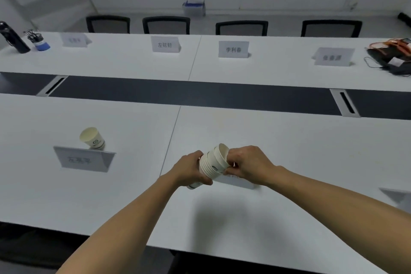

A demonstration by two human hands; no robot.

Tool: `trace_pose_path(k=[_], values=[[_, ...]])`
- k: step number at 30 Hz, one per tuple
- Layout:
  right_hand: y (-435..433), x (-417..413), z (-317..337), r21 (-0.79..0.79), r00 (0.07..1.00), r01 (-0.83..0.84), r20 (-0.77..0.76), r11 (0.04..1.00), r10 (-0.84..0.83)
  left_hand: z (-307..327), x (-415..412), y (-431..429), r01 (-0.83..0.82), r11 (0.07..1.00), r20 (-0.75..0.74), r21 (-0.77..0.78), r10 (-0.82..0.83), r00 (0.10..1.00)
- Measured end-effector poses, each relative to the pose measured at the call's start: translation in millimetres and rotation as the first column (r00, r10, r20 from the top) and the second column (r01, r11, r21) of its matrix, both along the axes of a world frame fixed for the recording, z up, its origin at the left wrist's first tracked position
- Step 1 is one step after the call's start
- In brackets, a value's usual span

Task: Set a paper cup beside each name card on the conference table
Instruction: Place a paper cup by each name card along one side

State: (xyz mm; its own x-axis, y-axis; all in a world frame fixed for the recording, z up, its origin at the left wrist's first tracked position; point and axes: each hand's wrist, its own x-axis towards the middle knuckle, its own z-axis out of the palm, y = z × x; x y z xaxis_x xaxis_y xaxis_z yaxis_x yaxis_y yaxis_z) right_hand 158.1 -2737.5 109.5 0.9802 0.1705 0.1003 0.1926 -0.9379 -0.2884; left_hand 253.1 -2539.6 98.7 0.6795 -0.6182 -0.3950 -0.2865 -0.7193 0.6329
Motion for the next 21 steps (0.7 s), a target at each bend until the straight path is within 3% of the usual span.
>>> trace_pose_path(k=[5,9,13,16,21], values=[[-9,5,-4,0.005,1.000,-0.008,-0.021,1.000,0.008,-4,17,-15,0.071,0.997,0.051,-0.007,-0.071,0.996],[-20,8,5,0.035,0.997,0.012,-0.071,0.999,-0.009,-14,25,-14,0.044,0.999,0.006,-0.022,-0.044,0.999],[-37,21,10,0.078,0.987,0.161,-0.028,0.984,-0.160,-31,27,-7,-0.031,0.998,-0.042,-0.049,0.029,0.999],[-47,35,-5,-0.007,0.941,0.340,0.001,0.940,-0.340,-43,27,2,-0.086,0.995,-0.073,-0.040,0.083,0.994],[-48,49,-61,-0.227,0.859,0.394,-0.255,0.891,-0.444,-58,24,21,-0.173,0.983,-0.177,-0.054,0.161,0.971]])
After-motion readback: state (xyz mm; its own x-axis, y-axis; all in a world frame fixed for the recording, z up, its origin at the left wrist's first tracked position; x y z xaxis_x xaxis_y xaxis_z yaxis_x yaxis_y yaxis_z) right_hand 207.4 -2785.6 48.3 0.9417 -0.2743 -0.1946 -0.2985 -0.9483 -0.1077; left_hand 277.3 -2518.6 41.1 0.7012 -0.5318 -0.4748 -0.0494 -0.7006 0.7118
